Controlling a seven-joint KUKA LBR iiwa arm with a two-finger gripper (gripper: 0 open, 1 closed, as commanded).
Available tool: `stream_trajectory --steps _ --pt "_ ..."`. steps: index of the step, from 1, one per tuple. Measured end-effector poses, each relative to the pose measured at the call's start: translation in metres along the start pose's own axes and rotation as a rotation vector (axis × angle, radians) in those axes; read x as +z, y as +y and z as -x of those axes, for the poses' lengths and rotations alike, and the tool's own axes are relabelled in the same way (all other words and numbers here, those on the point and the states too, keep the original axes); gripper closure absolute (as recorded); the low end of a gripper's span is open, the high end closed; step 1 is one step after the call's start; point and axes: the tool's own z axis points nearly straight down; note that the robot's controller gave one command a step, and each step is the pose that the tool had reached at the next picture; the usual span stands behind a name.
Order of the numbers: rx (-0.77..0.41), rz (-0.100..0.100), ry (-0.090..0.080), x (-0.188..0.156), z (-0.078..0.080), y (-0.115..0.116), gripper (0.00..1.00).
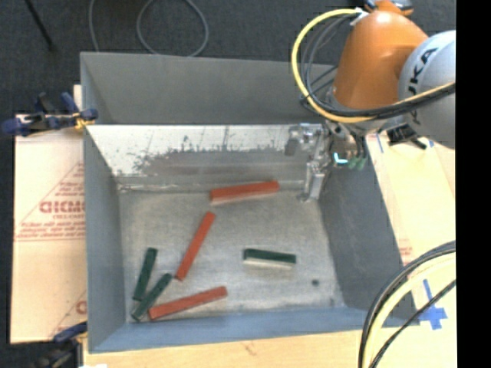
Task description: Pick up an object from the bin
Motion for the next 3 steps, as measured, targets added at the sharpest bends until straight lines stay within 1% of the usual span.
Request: stream_trajectory --steps 1,2,3 --pt "-0.235 0.002 0.000 0.091 -0.036 0.057 0.00" --pt "-0.287 0.004 -0.001 0.140 -0.069 0.127 0.00" --pt "-0.701 0.000 -0.013 0.074 -0.077 0.181 0.00"
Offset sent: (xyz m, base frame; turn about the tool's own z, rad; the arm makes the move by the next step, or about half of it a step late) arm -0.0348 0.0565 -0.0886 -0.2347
